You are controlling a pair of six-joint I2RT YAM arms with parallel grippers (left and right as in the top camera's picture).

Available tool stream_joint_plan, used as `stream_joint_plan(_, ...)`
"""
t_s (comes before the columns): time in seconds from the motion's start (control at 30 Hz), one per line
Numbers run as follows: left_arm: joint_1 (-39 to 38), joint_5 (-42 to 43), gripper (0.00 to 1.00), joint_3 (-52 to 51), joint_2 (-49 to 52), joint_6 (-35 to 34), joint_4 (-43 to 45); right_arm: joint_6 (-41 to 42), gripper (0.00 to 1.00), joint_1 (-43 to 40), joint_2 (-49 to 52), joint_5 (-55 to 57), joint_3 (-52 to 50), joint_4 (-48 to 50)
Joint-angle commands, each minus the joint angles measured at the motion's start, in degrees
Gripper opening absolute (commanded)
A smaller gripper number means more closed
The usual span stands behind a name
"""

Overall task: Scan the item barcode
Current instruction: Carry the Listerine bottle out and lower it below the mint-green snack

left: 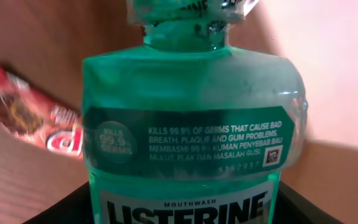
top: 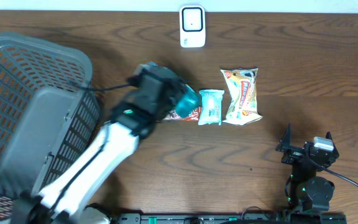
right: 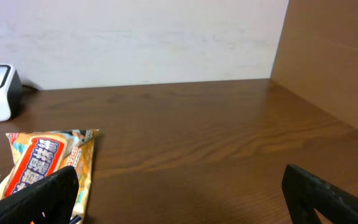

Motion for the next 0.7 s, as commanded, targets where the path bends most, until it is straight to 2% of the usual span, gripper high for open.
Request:
stream_joint_plan(0.0, -3.7, -2.4, 0.42, 1.1, 6.0, -2.8, 1.4, -0.9, 0.99, -0.1, -0.2, -0.1, -0.2, 0.0)
stream_joint_plan(0.23, -8.5, -1.9, 0.42, 1.1, 14.4, -20.0, -1.2, -0.9, 0.99, -0.1, -0.2, -0.1, -0.2, 0.0)
stream_joint_plan(0.47, -12.3, -1.7, 0.43, 1.0, 16.8, -29.2, -3.5, -0.9, 0.99, -0.1, -0.2, -0.1, -0.2, 0.0)
stream_joint_plan(0.5, -12.6, -1.8, 0.47, 1.0, 16.8, -30.2, -4.2, -0.9, 0.99, -0.1, -0.2, -0.1, -0.2, 0.0)
stream_joint_plan(0.53, -12.8, -1.7, 0.50, 0.9, 16.8, -30.4, -4.5, -0.9, 0.99, -0.1, -0.2, -0.1, -0.2, 0.0)
stream_joint_plan(0.67, -12.8, -1.7, 0.51, 0.9, 16.8, -30.4, -5.1, -0.9, 0.99, -0.1, -0.2, -0.1, -0.2, 0.0)
